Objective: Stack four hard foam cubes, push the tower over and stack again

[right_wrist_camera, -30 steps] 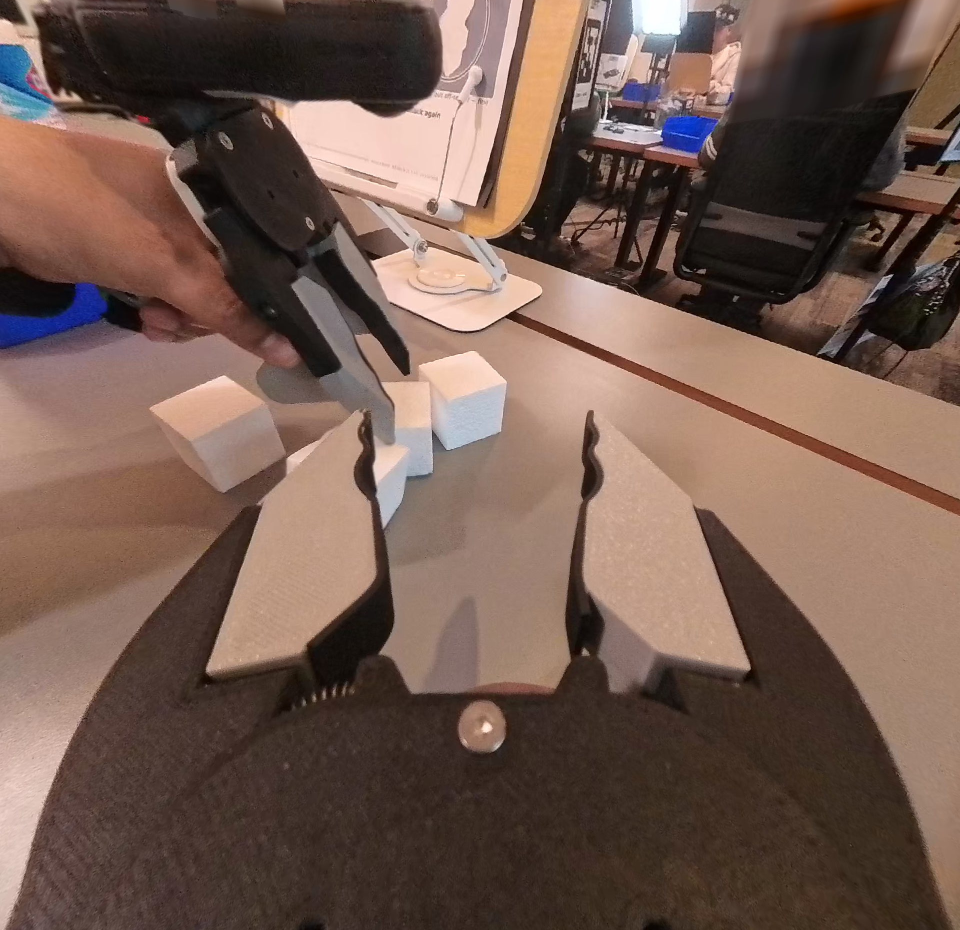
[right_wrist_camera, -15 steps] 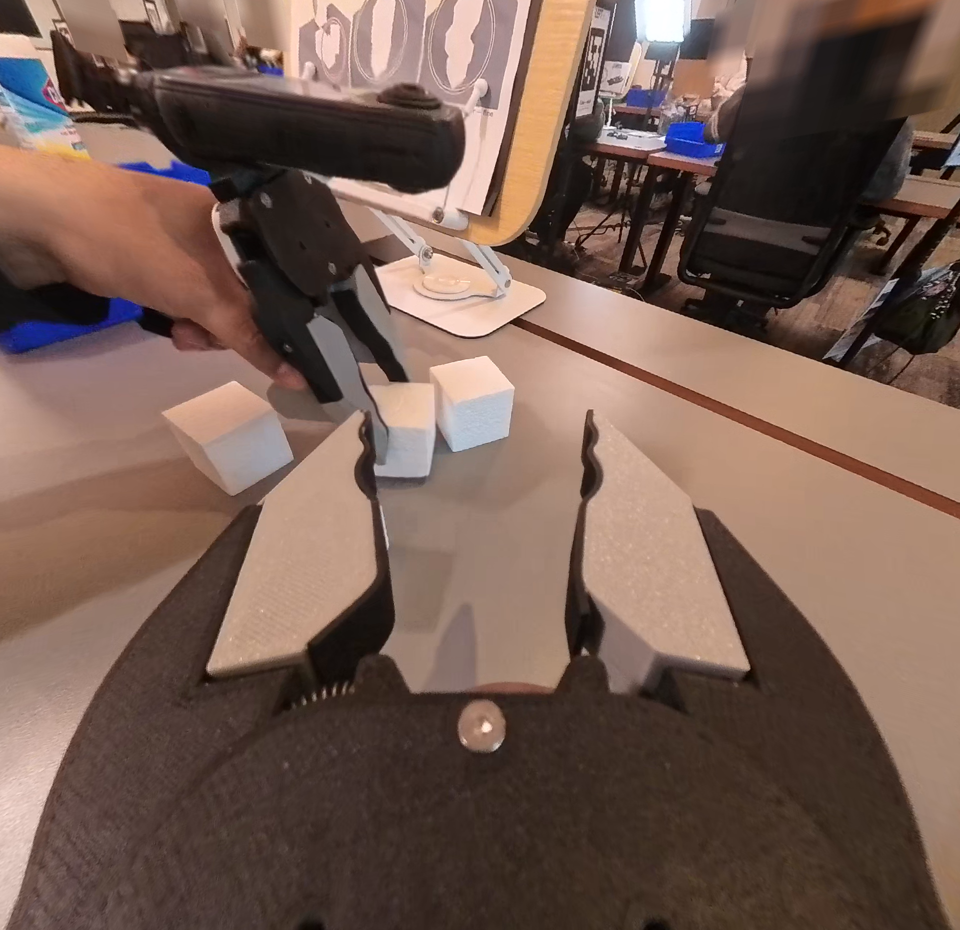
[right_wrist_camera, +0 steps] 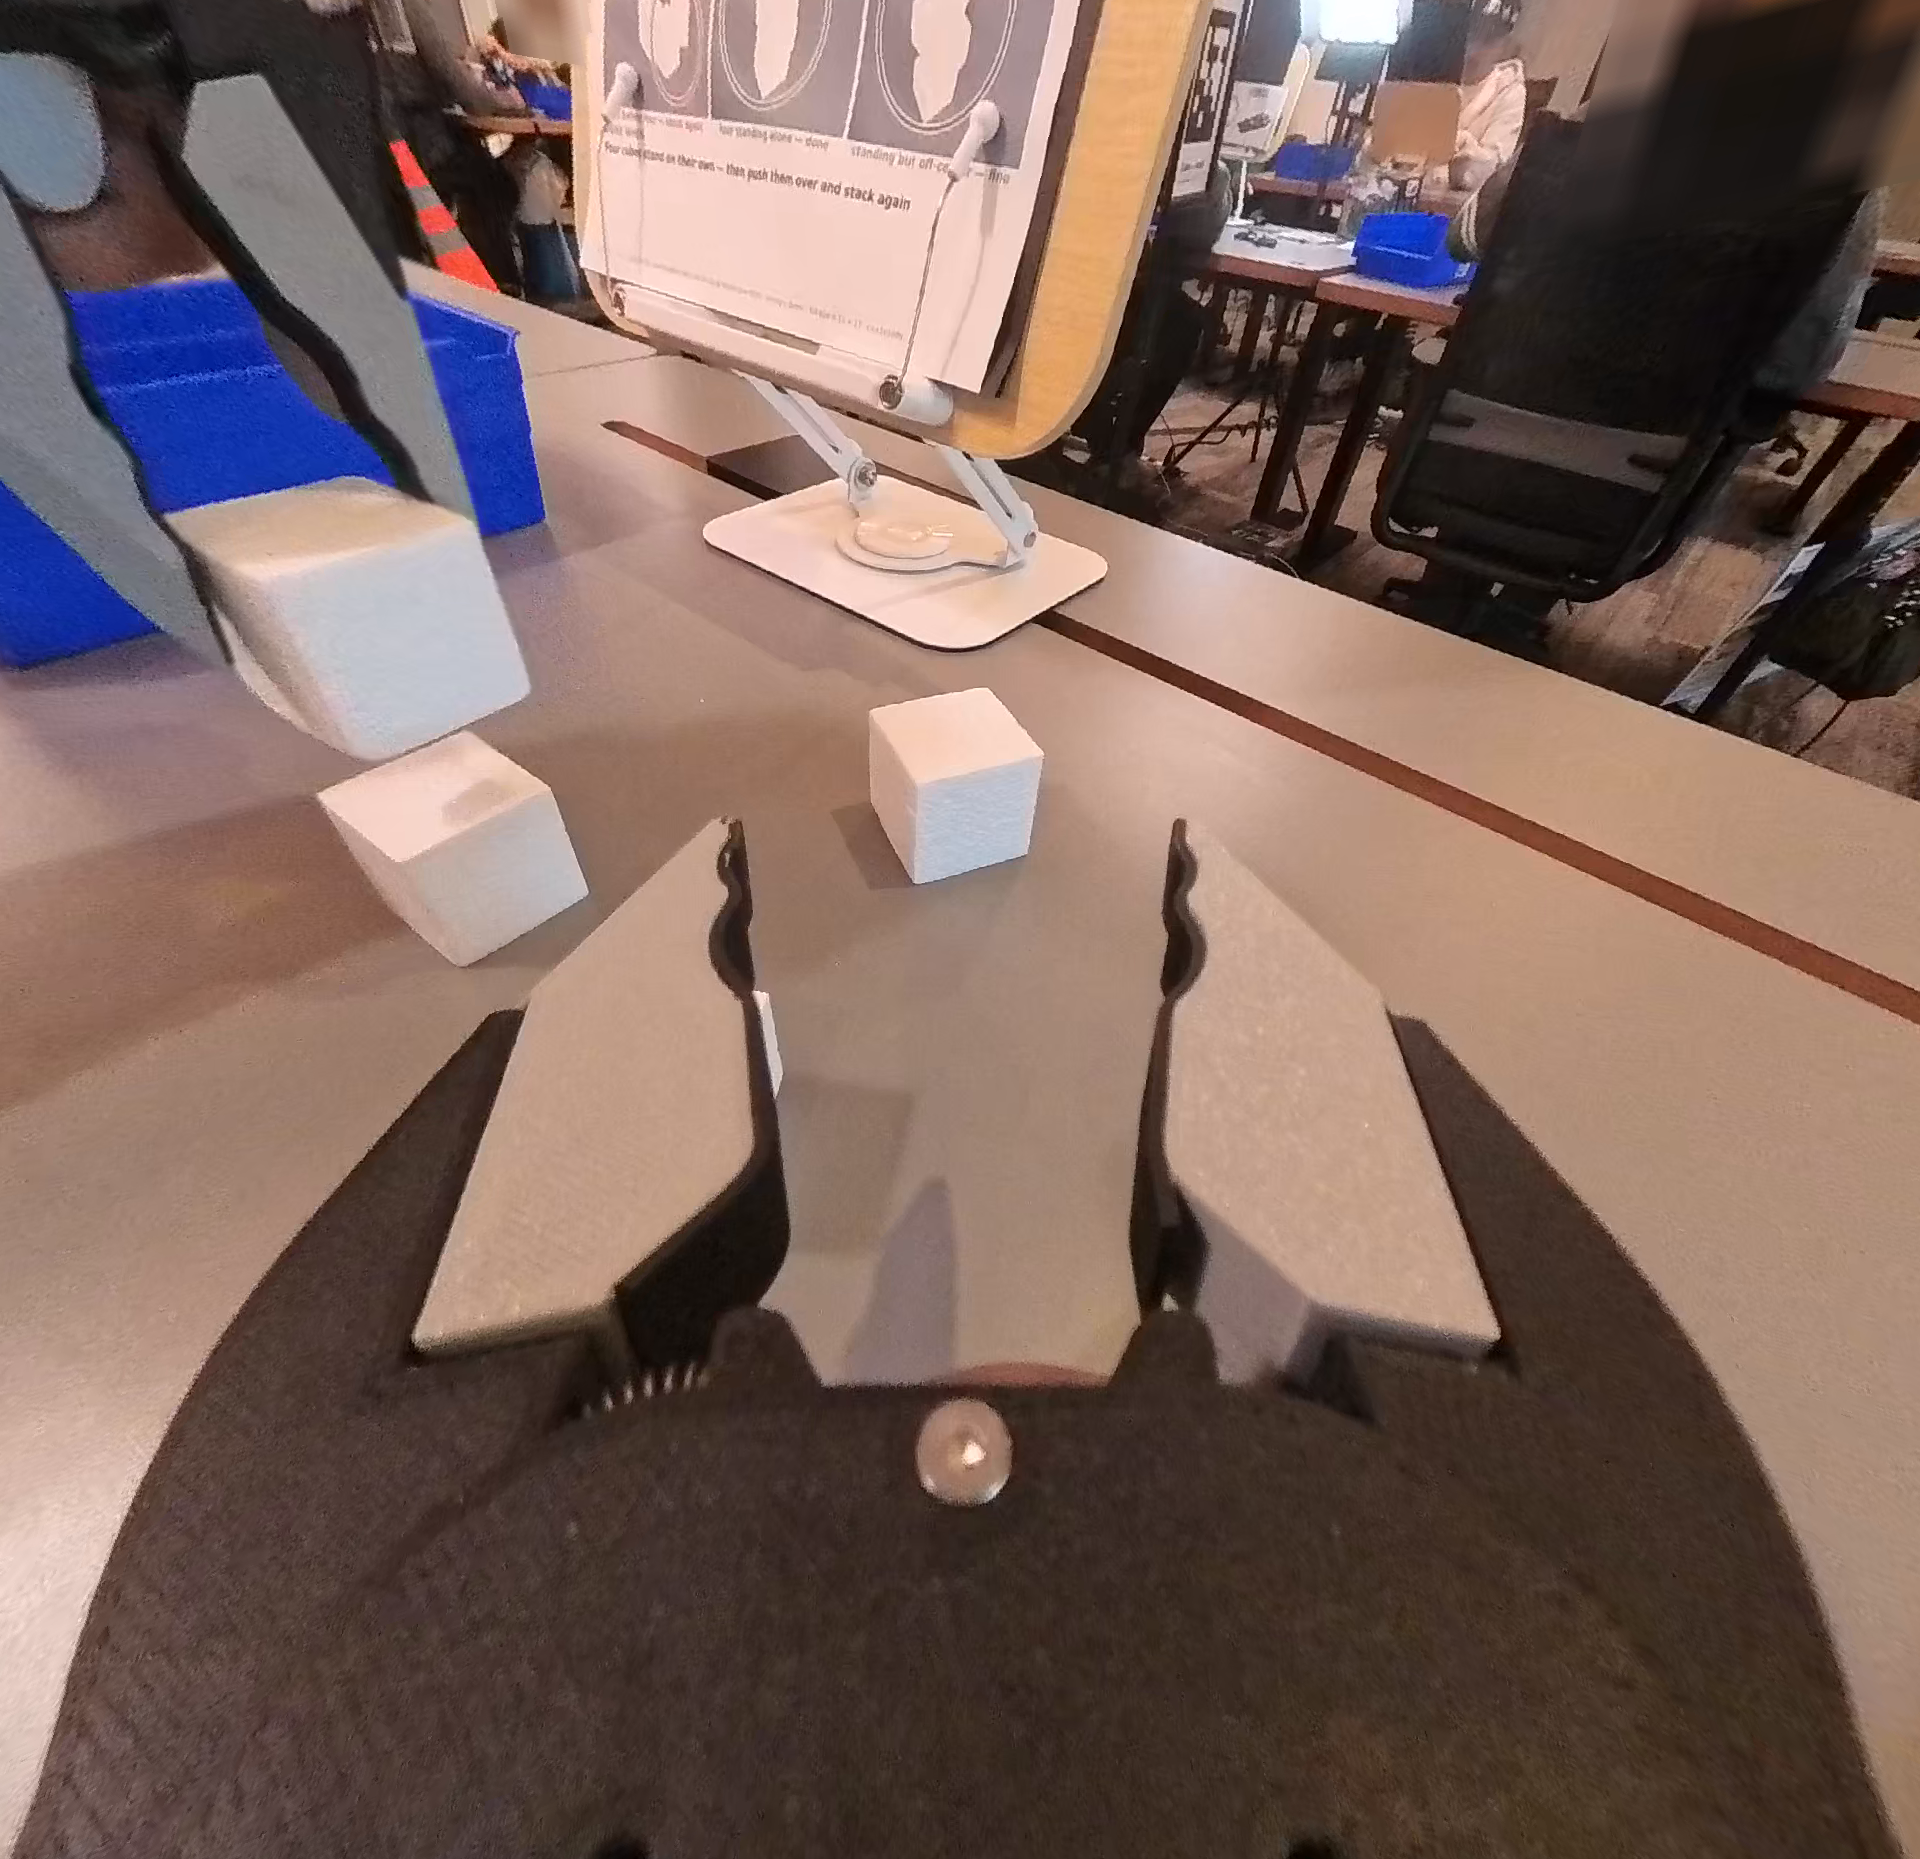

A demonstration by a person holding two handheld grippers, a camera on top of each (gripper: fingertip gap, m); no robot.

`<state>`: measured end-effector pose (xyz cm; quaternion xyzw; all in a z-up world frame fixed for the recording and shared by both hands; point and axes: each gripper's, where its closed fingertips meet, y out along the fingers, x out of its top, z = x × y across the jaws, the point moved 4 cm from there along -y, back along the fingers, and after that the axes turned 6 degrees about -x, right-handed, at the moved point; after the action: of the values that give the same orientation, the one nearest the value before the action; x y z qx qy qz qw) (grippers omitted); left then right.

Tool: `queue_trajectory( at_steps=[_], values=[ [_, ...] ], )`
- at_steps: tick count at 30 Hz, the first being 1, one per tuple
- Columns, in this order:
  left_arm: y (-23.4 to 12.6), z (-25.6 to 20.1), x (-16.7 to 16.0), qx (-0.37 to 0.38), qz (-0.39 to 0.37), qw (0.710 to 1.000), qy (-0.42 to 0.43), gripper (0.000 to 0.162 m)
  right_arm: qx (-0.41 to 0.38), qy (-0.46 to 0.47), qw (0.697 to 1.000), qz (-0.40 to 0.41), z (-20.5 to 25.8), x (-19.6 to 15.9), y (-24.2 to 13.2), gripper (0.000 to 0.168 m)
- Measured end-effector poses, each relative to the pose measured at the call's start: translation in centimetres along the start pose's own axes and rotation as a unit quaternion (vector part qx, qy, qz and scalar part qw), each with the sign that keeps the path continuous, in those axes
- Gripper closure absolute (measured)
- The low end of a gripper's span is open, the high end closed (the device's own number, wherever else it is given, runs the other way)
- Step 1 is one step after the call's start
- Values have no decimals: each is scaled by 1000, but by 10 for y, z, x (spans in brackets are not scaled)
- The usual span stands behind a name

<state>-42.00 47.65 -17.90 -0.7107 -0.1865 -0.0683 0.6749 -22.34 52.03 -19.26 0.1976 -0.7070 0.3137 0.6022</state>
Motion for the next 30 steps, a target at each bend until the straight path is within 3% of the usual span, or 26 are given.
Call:
queue_trajectory(
  at_steps=[10, 30],
  values=[
    [20, -6, -13, -4, 20, 999, 40, 105, 0, -8, 1000, 10, 3, -5, 5, 90],
    [31, -2, -19, 3, 24, 999, 28, 104, -4, -6, 1000, 11, 1, -6, 5, 90]
  ],
)
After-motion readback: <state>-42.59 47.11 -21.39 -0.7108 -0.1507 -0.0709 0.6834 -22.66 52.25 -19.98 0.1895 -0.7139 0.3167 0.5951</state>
